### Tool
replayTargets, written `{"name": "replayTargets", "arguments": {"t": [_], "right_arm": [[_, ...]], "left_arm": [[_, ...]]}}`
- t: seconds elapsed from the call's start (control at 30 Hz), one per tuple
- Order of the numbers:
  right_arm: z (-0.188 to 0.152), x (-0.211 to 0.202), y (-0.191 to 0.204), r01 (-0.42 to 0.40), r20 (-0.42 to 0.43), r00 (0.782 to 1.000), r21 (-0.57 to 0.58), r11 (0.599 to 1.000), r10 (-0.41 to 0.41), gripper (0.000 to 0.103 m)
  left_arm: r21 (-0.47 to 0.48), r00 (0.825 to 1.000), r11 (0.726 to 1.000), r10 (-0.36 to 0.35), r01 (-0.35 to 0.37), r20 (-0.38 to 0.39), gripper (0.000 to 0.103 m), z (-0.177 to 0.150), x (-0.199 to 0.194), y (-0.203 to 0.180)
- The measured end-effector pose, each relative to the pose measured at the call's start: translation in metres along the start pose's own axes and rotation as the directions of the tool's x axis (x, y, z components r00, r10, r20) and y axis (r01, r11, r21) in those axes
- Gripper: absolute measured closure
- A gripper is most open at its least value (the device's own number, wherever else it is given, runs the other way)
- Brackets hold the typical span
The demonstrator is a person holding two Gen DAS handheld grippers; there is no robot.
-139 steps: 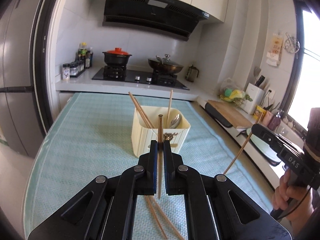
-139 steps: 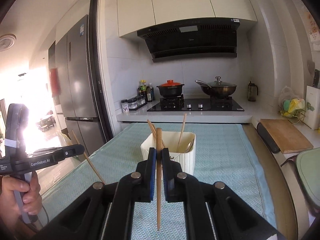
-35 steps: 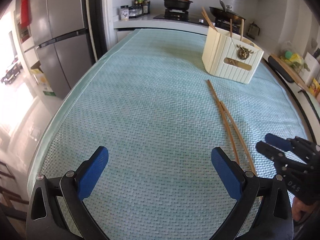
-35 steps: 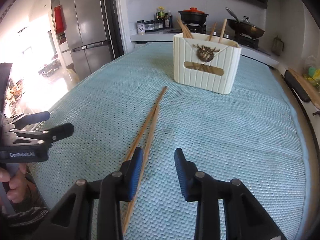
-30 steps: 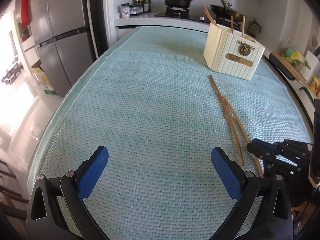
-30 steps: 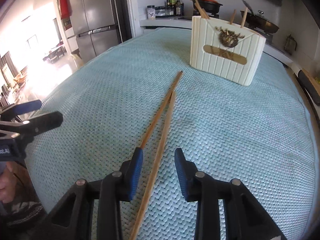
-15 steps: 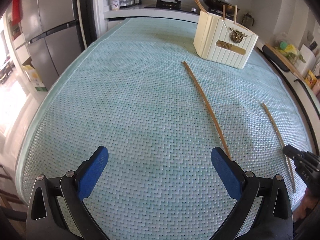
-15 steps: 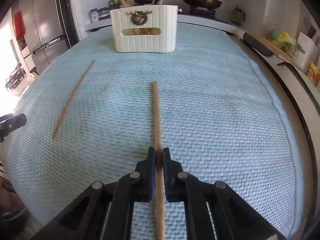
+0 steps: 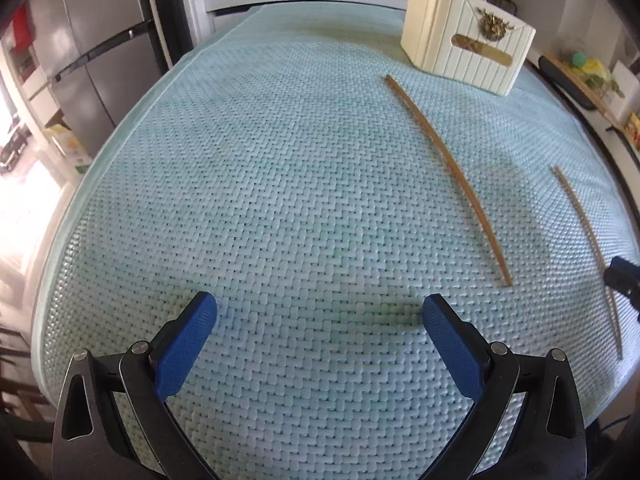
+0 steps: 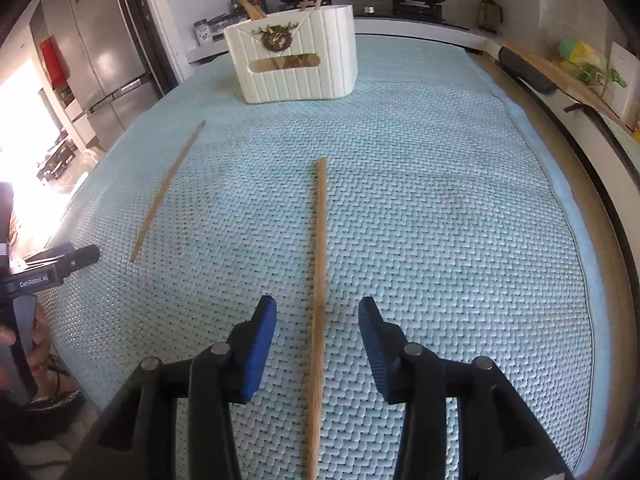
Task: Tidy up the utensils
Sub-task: 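Grip a chopstick with the right tool while the left tool closes on another chopstick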
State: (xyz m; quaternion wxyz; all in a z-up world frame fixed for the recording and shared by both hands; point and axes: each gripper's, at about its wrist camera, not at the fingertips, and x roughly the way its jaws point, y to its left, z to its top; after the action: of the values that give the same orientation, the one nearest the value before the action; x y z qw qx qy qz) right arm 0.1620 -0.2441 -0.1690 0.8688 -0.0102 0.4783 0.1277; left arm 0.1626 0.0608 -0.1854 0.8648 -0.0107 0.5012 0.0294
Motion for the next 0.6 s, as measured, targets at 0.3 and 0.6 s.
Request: {"name": "replayTargets", "arguments": {"t": [0.3,0.6], "right_arm": [[0.043,0.034,0.01,0.007,-0.066,0.998,-0.105,0.994,-0.014,0.093],[0.083,0.06,0.007,0.01,-0.024,1.0,-0.036,0.999,-0.011,0.093]], "left_arm": [[0.002,1.0,1.0,-0.023,0.023,0.014,0.0,0.003,0.002,0.006],[-0.072,0.984,0.982,-0.171,0.175,0.055,0.001,0.06,0.006,0.014]]}}
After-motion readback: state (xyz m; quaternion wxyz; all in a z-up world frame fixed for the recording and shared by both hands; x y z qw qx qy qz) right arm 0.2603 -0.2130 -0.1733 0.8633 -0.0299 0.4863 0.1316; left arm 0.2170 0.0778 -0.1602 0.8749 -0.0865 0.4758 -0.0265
